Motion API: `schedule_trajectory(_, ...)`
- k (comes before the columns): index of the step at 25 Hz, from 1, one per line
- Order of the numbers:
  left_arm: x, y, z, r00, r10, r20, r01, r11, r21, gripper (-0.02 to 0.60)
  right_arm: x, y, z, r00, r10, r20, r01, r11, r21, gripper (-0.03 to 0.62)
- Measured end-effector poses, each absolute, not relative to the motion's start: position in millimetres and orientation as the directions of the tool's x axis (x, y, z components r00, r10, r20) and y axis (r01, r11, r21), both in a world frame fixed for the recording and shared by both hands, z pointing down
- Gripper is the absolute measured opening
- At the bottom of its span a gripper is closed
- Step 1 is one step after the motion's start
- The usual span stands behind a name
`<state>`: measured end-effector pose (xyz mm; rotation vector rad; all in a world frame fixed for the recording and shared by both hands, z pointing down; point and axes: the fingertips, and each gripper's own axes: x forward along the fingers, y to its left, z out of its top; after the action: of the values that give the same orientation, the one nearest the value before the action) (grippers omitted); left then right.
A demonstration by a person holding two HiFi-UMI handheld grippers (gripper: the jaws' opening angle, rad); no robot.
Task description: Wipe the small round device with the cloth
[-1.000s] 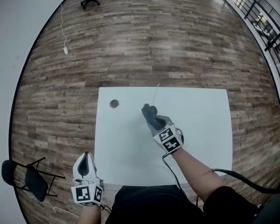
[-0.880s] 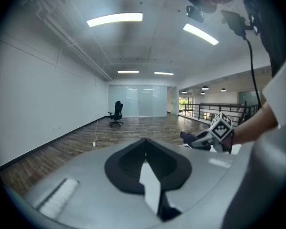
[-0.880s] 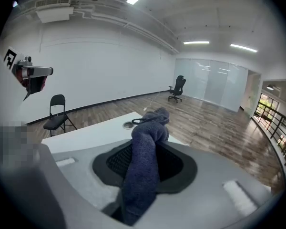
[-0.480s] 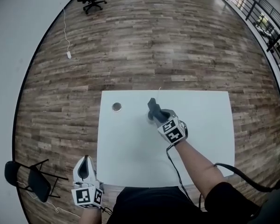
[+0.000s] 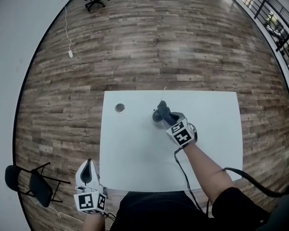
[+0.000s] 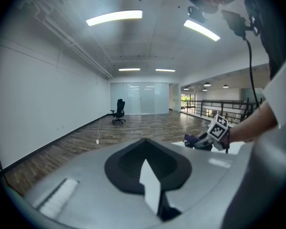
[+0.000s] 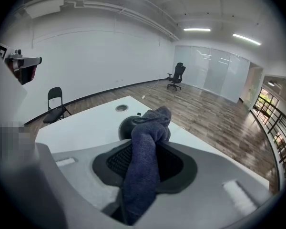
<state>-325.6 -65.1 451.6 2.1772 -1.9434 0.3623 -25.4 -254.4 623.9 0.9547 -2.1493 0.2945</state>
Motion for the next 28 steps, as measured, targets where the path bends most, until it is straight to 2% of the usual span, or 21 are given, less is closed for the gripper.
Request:
schedule_trajectory(17, -338.3, -55.3, 453.2, 0.084, -0.933, 0.349, -0.994, -0.104, -0.039, 0.008, -22.0, -244.5, 678.7, -0.422, -0.464, 0.779, -0.740, 0.673, 0.000, 0.123)
schedule_trajectory(23, -355.9, -57.4, 452.2, 0.071, -0.936, 0.345, -0.996, -0.087, -0.030, 0.008, -46.5, -229.9, 695.3, -0.431, -0.393, 0.812, -0.717, 0.695, -0.045, 0.123)
schedule_trajectory(28, -354.2, -72.6, 450.3, 0.108, -0.943, 0.315, -0.993, -0.116, -0.005, 0.008, -22.9, -235.4, 668.9, -0.392, -0.472, 0.790, -0.772, 0.636, -0.004, 0.123)
